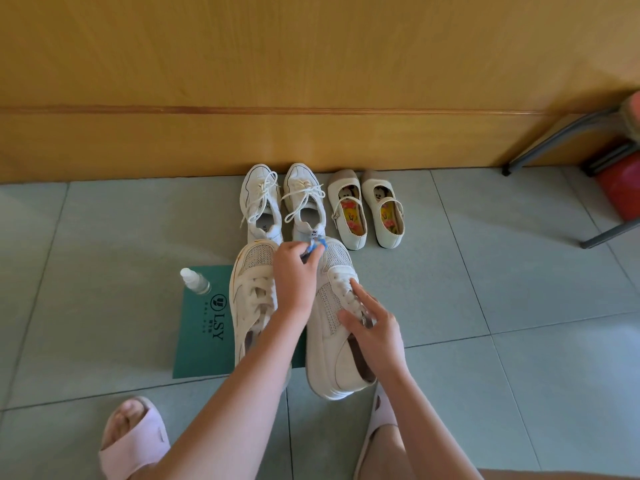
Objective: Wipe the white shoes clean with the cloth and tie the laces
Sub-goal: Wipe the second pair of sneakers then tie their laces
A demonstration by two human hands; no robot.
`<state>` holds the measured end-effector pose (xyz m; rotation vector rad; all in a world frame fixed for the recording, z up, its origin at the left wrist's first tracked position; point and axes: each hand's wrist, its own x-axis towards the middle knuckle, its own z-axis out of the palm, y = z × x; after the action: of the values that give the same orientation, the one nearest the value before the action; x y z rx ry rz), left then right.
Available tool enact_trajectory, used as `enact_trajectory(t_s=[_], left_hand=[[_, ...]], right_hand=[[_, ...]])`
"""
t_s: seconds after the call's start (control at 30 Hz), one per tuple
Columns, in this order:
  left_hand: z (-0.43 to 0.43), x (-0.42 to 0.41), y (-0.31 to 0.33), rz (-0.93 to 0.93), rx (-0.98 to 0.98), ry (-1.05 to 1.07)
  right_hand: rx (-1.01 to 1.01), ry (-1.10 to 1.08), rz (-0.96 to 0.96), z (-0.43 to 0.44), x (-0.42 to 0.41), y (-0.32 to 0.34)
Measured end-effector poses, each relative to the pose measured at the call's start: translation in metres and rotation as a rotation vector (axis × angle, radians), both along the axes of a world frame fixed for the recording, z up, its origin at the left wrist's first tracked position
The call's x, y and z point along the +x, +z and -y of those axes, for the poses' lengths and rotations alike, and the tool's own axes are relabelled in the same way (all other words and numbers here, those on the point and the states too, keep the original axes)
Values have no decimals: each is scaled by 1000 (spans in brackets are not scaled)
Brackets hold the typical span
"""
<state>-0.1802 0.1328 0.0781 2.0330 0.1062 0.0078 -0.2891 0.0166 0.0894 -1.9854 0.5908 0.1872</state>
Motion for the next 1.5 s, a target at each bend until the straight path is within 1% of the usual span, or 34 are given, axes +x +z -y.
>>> enact_trajectory(t_s=[0.17, 0.27, 0.4, 0.47, 0.67, 0.8, 0.9, 1.07, 1.17, 1.3, 1.4, 1.5], left_hand=[[-5, -25, -5, -46, 87, 18], [-2, -44, -4, -65, 75, 55], [6, -61, 1, -83, 62, 90], [11, -70, 1, -98, 49, 115], [16, -106, 8, -134, -32, 181], [14, -134, 0, -155, -125, 210], [13, -145, -6, -160, -147, 204], [15, -151, 1, -164, -181, 192], [14, -158, 6, -153, -151, 170], [13, -175, 3, -161, -53, 117], [11, -179, 5, -222, -79, 166], [10, -186, 7, -228, -114, 168]], right_hand=[[8, 33, 5, 3, -1, 1], [28, 46, 5, 5, 1, 0], [85, -19, 0, 9, 0, -4], [125, -19, -8, 11, -1, -5], [147, -4, -10, 12, -1, -5], [117, 11, -10, 9, -2, -4], [85, -4, -14, 7, -1, -4], [47, -12, -43, 5, 0, -1], [7, 27, -44, 2, 1, -1], [-65, 86, -34, -8, 5, 0], [-98, 82, -38, -12, 7, -2], [-101, 71, -38, -11, 6, -3]])
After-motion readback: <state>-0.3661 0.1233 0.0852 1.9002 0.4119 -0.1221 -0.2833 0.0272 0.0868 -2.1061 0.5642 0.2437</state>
